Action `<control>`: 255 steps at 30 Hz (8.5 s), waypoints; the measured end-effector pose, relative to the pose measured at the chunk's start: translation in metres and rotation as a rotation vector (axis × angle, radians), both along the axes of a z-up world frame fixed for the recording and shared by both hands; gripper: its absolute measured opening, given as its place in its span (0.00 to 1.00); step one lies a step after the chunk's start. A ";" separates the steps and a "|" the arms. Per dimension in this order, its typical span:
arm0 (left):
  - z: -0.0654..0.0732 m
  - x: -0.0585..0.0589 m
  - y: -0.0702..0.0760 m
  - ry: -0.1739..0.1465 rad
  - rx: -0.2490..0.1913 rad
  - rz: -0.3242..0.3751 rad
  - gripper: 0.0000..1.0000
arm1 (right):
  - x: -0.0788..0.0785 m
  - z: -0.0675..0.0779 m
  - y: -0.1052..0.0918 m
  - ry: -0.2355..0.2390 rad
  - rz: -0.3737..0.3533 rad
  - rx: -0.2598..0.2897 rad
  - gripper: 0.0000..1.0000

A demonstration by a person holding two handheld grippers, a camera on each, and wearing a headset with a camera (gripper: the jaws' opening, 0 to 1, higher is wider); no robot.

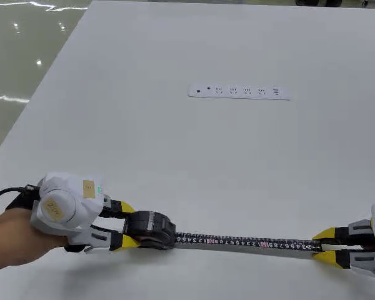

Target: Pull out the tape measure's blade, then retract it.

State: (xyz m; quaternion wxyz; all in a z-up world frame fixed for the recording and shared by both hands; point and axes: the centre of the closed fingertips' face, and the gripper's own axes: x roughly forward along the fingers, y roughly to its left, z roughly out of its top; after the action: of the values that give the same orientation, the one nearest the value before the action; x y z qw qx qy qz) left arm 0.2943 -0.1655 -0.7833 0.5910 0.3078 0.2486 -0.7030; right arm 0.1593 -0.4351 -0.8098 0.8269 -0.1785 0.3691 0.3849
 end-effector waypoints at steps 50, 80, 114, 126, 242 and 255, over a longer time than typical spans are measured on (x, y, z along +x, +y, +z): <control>0.008 -0.005 0.005 0.084 -0.007 0.161 0.46 | 0.002 0.015 0.010 0.026 -0.107 0.074 0.42; 0.024 -0.009 0.031 0.173 -0.098 0.420 0.76 | -0.004 0.030 0.018 0.022 -0.232 0.091 0.77; 0.044 -0.027 0.069 0.175 -0.174 0.639 0.97 | -0.033 0.050 0.022 -0.015 -0.376 0.095 0.96; 0.047 -0.028 0.083 0.164 -0.182 0.674 0.97 | -0.042 0.056 0.026 -0.042 -0.411 0.092 0.98; 0.015 -0.031 -0.020 0.364 -0.117 0.781 0.96 | -0.039 0.045 0.013 -0.053 -0.449 0.142 0.96; 0.011 -0.026 -0.022 0.332 -0.148 0.867 0.92 | -0.035 0.039 0.018 -0.057 -0.447 0.163 0.96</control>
State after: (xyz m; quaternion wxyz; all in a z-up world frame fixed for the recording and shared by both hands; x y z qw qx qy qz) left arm 0.2679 -0.1875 -0.7727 0.8027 0.0159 0.3946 -0.4470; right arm 0.1242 -0.4168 -0.7709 0.9133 -0.0356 0.3437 0.2157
